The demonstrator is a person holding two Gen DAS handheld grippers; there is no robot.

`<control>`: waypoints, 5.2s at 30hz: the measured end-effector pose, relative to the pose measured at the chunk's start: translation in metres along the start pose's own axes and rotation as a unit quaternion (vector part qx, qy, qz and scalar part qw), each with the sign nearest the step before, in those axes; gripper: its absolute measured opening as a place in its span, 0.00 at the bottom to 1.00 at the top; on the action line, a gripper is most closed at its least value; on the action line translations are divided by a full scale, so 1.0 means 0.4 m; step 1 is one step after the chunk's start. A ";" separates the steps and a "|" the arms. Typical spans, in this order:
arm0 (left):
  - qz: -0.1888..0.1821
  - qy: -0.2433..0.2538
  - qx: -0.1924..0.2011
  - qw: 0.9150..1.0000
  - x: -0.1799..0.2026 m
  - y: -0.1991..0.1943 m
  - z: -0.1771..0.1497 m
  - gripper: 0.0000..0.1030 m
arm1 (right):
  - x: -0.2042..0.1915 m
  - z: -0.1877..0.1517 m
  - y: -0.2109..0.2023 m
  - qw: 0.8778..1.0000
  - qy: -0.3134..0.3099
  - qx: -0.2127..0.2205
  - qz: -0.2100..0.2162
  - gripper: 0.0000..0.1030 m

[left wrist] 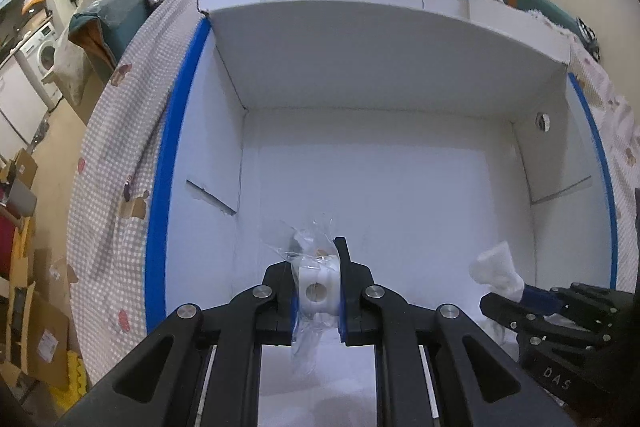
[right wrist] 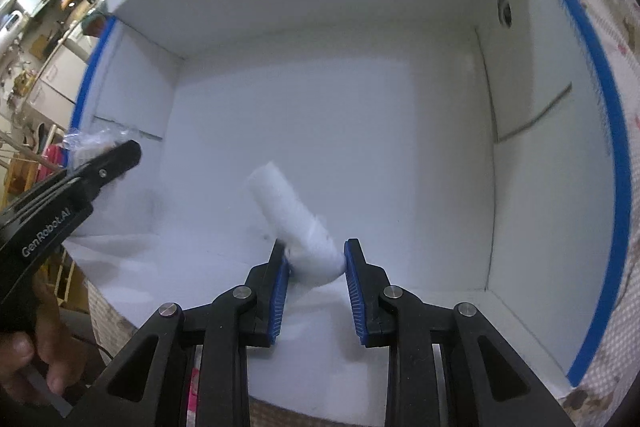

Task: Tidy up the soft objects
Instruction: 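Carry bag and sock into the box and open both tools, then withdraw both tools from the box toward the remaining items, then grasp the lace scrunchie with the left tool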

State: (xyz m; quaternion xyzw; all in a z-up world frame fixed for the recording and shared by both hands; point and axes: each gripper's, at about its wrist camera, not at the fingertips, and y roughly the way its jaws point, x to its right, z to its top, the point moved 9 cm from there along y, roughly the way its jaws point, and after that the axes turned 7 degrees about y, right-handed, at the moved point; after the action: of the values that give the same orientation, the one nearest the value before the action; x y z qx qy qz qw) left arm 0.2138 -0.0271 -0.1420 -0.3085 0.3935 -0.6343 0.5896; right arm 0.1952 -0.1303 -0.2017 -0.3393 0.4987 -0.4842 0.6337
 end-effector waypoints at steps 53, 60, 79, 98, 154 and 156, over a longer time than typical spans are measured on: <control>0.027 -0.020 0.078 0.996 -0.067 -0.160 0.015 0.62 | -0.014 0.067 -0.169 0.987 0.046 0.147 0.052 1.00; 0.035 -0.056 0.098 0.993 -0.111 -0.210 -0.009 0.62 | -0.032 0.046 -0.232 0.980 -0.004 0.201 0.017 1.00; 0.064 -0.058 0.117 0.989 -0.159 -0.293 -0.113 0.62 | -0.006 -0.047 -0.277 0.978 -0.018 0.208 -0.021 1.00; 0.133 -0.132 0.027 0.982 -0.333 -0.228 -0.238 0.62 | 0.033 -0.116 -0.279 0.981 -0.011 0.191 -0.031 1.00; -0.016 -0.137 -0.108 0.985 -0.196 -0.090 -0.294 0.08 | 0.068 -0.175 0.067 0.991 0.121 -0.057 0.003 0.17; -0.018 -0.136 -0.111 0.984 -0.194 -0.084 -0.293 0.08 | 0.069 -0.173 0.060 0.992 0.117 -0.046 -0.001 0.07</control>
State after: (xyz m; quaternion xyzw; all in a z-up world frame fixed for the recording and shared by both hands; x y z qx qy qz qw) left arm 0.1053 0.0653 -0.1661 -0.4623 0.3721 -0.5495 0.5881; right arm 0.1362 -0.1458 -0.2508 -0.3099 0.5909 -0.4973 0.5546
